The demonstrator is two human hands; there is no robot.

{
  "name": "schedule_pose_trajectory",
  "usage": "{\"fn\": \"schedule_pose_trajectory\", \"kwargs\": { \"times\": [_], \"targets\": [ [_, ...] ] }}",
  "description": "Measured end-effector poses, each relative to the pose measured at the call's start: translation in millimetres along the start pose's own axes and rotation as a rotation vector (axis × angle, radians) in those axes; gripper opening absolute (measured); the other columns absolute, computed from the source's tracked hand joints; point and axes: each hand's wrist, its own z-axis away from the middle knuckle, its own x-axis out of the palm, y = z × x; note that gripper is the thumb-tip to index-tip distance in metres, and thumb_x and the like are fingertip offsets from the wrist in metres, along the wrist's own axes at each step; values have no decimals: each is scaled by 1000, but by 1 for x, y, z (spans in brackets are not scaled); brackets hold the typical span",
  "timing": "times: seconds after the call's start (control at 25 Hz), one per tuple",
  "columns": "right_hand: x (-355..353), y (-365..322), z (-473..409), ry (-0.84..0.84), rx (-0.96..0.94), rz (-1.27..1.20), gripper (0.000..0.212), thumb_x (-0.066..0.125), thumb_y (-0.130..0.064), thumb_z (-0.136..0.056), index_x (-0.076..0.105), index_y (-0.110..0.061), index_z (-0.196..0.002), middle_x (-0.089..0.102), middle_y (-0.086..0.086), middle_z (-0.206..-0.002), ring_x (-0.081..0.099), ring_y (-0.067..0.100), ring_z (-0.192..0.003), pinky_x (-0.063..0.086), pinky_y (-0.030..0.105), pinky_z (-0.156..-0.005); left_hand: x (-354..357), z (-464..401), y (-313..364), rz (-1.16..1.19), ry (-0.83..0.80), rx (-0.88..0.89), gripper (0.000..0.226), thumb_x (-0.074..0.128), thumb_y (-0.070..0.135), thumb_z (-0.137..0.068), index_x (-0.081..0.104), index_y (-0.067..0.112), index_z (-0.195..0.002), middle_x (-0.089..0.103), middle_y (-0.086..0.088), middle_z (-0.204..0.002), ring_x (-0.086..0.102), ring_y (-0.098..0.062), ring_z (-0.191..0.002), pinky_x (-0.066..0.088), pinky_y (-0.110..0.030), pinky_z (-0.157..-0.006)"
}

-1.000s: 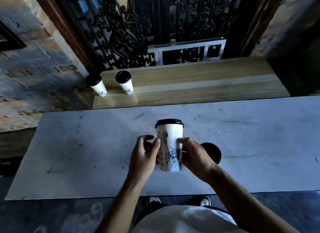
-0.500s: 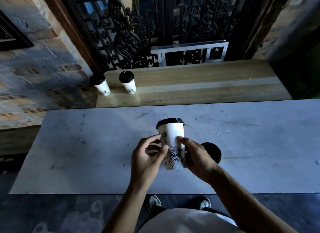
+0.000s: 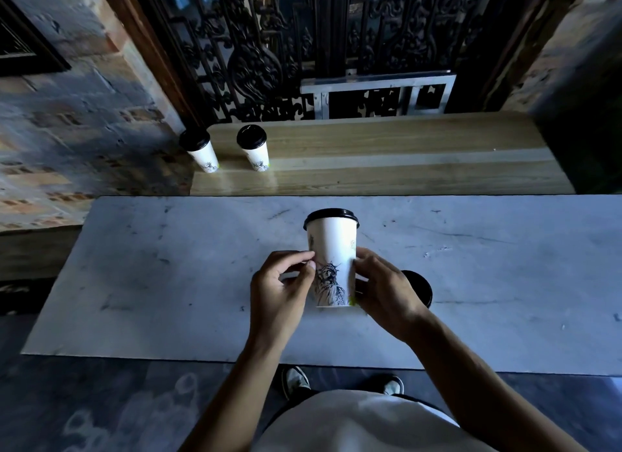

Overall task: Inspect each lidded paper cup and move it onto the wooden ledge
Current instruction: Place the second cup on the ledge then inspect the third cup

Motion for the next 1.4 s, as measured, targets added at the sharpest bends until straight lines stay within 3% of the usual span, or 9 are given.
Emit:
{"fn": "schedule_pose_trajectory", "kwargs": {
  "times": [0.16,0.32,0.56,0.76,0.96,1.12,1.24,1.4],
  "targets": [
    [-3,-7,2,-65,-46,58,36,56,-15,-96,66,-5,-129,74,18,-115,70,31,-96,53,45,-91,4,1,-1,60,16,-91,19,79,23,-85,77,18,-103,78,4,-103,74,-8,-94,56,-18,-80],
    [-7,-11,3,-98,-71,137,42,62,-21,-88,67,-4,-125,77,18,-114,73,26,-100,59,34,-85,5,2,-1,66,26,-103,16,79,14,-86,77,19,-101,78,6,-101,73,-7,-94,55,-16,-78],
    [-11,-14,6,-104,-81,74,38,49,-9,-97,63,-7,-133,67,33,-127,68,38,-105,52,47,-97,6,7,6,57,-10,7,14,76,2,-86,76,11,-97,75,0,-101,73,-9,-90,54,-16,-77],
    [-17,-14,6,-65,-99,109,46,56,-13,-88,63,-19,-133,72,25,-109,63,33,-98,53,34,-82,10,11,5,60,9,22,23,69,-6,-87,76,14,-96,74,-1,-100,72,-14,-89,55,-17,-75],
    [-17,-14,12,-123,-124,163,50,62,-19,-86,62,-10,-136,74,19,-121,71,25,-100,58,34,-86,12,12,8,105,25,-68,21,72,9,-90,76,28,-98,77,5,-104,72,-9,-94,53,-14,-76],
    [-16,-16,13,-140,-130,195,43,66,-20,-87,68,-9,-128,70,27,-125,69,29,-108,55,48,-100,12,14,8,104,11,-83,21,76,21,-85,72,34,-101,76,6,-108,72,-6,-97,53,-12,-74],
    [-18,-15,13,-138,-154,228,38,71,-18,-86,72,-11,-124,74,22,-119,73,30,-106,59,35,-87,12,15,6,20,16,-32,23,74,8,-88,75,28,-100,75,4,-105,72,-6,-91,53,-13,-74],
    [-23,-14,11,-114,-139,190,48,72,-15,-83,67,-15,-131,70,27,-122,71,35,-114,59,36,-85,13,14,6,-38,8,58,26,68,-7,-88,78,14,-99,73,0,-102,71,-9,-91,53,-12,-75]
  ]
}}
